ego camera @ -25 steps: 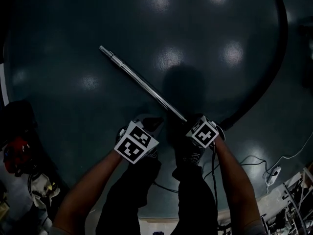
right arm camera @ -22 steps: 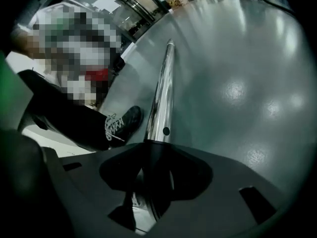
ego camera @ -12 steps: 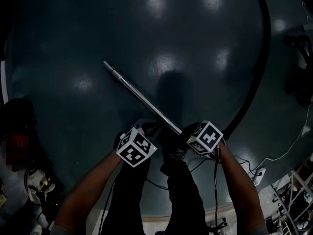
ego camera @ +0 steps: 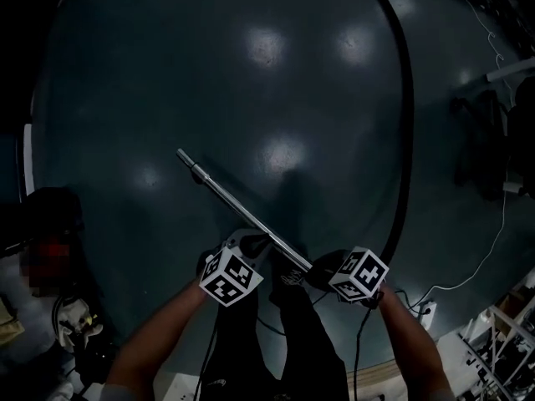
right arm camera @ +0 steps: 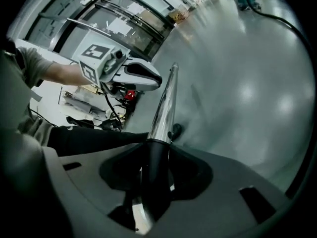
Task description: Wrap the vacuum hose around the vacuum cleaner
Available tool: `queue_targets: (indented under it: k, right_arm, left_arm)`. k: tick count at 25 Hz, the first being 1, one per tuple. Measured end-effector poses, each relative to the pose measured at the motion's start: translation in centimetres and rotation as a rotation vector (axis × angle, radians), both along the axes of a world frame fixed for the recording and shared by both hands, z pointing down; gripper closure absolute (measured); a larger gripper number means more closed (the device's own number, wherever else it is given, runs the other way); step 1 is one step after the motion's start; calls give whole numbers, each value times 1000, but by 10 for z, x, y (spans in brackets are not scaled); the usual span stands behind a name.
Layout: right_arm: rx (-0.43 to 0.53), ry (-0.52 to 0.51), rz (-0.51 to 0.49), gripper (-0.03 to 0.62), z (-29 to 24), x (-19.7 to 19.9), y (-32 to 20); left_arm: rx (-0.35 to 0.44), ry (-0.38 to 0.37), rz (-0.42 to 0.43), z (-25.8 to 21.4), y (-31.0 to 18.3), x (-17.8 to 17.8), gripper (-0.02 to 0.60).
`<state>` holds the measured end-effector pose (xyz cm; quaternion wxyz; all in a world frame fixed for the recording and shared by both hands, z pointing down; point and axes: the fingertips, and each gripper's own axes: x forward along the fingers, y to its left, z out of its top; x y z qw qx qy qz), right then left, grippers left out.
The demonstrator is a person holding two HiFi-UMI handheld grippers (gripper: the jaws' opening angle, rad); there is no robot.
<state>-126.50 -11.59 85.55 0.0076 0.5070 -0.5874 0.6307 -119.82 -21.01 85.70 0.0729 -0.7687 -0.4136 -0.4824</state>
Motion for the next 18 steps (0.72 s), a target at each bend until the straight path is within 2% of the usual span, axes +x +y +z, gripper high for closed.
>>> queue_targets:
  k: [7,10,12,13,15,16,18]
  right_arm:
    - [59,26,5,434,-114,37,20]
    - [80,53,-4,434,-149,55,28]
    - [89,66,-3,434,-168,64,32]
    - [90,70,-1,434,-176,66,33]
    - [83,72,-1,436,-186,72,35]
    - [75,71,-2,437,-189,76,36]
    - [58,70,-4,441,-193,85,38]
  left_arm:
    - [23,103,125,-113,36,20,557]
    - [43,148,173,-148,44,32,557]
    - [45,174,238,-169,52,36,552]
    - [36,178,284,-177,57,35,509]
    - [17,177,390,-186,69,33,365]
    - [21,184,450,-187,75,32,321]
    - [51,217,583,-178,86,33,287]
